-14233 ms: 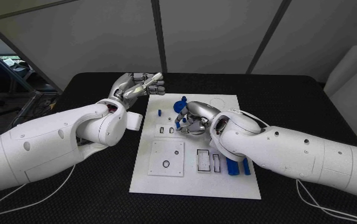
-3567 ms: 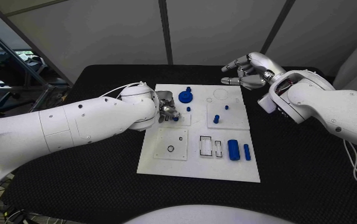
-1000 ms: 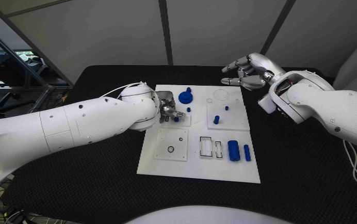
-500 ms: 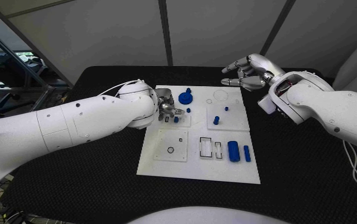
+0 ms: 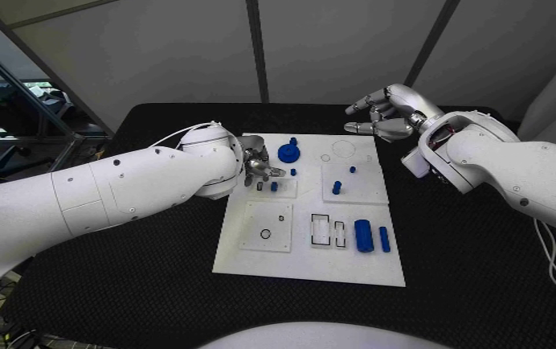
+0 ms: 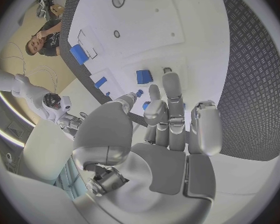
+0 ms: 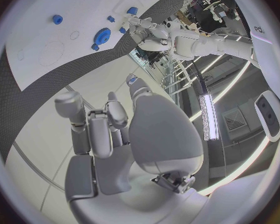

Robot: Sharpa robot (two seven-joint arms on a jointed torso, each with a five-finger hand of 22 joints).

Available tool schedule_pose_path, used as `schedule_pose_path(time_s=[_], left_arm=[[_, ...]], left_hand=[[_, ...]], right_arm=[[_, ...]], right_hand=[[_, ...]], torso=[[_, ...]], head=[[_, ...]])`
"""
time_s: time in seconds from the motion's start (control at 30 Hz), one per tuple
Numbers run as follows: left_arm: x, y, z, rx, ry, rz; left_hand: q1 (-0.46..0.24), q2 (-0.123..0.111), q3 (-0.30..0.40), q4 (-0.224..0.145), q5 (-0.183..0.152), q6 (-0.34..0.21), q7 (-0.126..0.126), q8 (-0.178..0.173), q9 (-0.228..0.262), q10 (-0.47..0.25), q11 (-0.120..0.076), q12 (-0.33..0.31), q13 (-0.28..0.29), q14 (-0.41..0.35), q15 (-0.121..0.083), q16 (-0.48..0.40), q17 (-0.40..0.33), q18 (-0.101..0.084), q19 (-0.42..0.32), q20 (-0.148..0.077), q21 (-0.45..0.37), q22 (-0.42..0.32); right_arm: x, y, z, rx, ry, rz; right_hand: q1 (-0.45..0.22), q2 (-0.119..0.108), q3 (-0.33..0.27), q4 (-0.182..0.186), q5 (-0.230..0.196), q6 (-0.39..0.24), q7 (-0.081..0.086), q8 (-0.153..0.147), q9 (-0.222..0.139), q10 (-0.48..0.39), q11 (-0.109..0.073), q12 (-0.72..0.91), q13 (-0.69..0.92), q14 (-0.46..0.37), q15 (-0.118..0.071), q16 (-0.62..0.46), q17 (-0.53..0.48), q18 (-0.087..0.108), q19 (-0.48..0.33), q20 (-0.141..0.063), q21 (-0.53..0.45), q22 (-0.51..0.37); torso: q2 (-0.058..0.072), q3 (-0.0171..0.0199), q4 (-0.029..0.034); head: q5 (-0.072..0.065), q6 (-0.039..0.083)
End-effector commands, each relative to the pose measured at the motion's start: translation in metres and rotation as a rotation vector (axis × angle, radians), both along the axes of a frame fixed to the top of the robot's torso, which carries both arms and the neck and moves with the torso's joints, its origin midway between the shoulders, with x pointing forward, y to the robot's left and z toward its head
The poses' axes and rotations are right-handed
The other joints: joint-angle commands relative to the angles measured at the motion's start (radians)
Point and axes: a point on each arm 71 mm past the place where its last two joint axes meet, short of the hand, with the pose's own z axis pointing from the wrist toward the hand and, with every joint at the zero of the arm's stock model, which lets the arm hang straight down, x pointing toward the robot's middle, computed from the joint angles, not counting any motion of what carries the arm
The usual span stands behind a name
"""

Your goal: Assemble the parts on the task board

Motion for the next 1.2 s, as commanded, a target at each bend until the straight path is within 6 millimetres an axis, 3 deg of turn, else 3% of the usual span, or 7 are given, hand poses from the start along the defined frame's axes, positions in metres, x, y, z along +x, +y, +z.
schedule_pose_path(time_s=[0.03, 0.4, 1.2], left_arm=[[-0.002, 0.000, 0.000, -0.003, 0.020, -0.007], [-0.006, 0.000, -0.002, -0.002, 0.046, -0.021], [-0.004, -0.008, -0.010, 0.036, 0.099, -0.059]], left_hand=[[0.010, -0.004, -0.008, 0.002, -0.001, 0.007, -0.001, 0.004, -0.002, 0.000, 0.003, 0.002, -0.002, 0.005, -0.001, -0.005, 0.001, -0.013, 0.006, 0.001, 0.000, 0.043], [0.036, -0.018, -0.051, 0.010, -0.001, -0.007, 0.004, -0.003, -0.008, -0.017, 0.008, -0.017, -0.027, 0.004, 0.001, -0.009, 0.000, -0.008, -0.007, 0.003, -0.016, 0.024], [0.096, -0.008, -0.080, 0.005, 0.001, -0.021, 0.012, -0.015, -0.021, -0.037, 0.014, -0.035, -0.050, 0.003, 0.006, -0.015, -0.001, -0.003, -0.021, 0.007, -0.034, 0.007]], right_arm=[[0.000, 0.000, 0.001, -0.003, -0.001, 0.005], [0.001, 0.000, 0.000, -0.004, 0.001, 0.005], [0.001, 0.002, 0.000, -0.005, 0.006, 0.009]], right_hand=[[-0.008, -0.002, 0.001, 0.005, 0.000, -0.006, -0.003, 0.003, -0.001, -0.008, -0.002, -0.006, -0.001, 0.055, -0.008, -0.004, 0.057, 0.006, -0.007, -0.003, -0.006, -0.001], [-0.008, -0.002, 0.001, 0.005, 0.000, -0.006, -0.003, 0.003, -0.001, -0.008, -0.002, -0.006, -0.001, 0.055, -0.008, -0.004, 0.057, 0.006, -0.007, -0.003, -0.006, -0.001], [-0.008, -0.002, 0.001, 0.005, 0.000, -0.006, -0.003, 0.003, -0.001, -0.008, -0.002, -0.006, -0.001, 0.055, -0.008, -0.004, 0.057, 0.006, -0.007, -0.003, -0.006, -0.001]], torso=[[0.000, 0.0003, 0.0002], [0.000, -0.0003, 0.0002], [0.001, 0.0005, -0.0006]], head=[[0.001, 0.001], [0.002, -0.001], [0.001, -0.006]])
